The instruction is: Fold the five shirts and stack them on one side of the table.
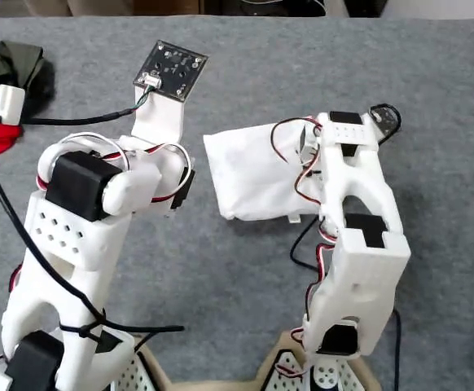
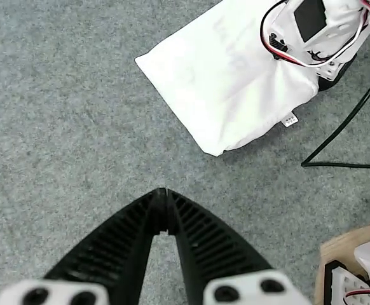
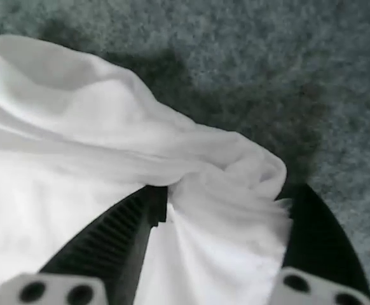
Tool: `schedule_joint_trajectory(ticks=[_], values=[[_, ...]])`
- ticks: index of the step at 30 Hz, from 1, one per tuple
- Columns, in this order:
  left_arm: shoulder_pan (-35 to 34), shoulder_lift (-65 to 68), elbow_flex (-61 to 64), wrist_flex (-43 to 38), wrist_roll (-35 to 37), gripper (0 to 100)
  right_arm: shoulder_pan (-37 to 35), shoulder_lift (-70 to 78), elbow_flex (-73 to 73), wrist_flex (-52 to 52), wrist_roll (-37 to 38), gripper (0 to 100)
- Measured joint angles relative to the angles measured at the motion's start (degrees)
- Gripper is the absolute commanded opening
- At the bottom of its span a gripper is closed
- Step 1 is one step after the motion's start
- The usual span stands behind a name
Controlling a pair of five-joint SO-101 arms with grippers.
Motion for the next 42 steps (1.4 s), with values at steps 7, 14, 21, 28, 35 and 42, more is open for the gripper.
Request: schedule_joint_trajectory(ticks=[7, 14, 21, 28, 35, 42], values=[[0.0, 0.0, 0.0, 0.0, 0.1, 2, 0.4, 0.0, 0.1, 1.1, 4.2, 0.7], [0.0, 0.0, 0.1, 0.0, 0.1, 2, 0.4, 0.3, -1.3, 5.0, 5.9, 0.5], [0.0, 0.0, 0.1, 0.0, 0.1, 2, 4.2, -2.5, -4.5, 14.0, 7.6, 0.5], [0.0, 0.0, 0.1, 0.0, 0.1, 2, 18.5, -13.3, -4.5, 15.0, 17.3, 0.5], [0.0, -2.5, 0.1, 0.0, 0.1, 2, 40.4, -19.3, -4.5, 13.8, 31.8, 0.5], [0.0, -4.9, 0.1, 0.0, 0.1, 2, 62.9, -22.0, -4.5, 9.7, 42.3, 0.5]])
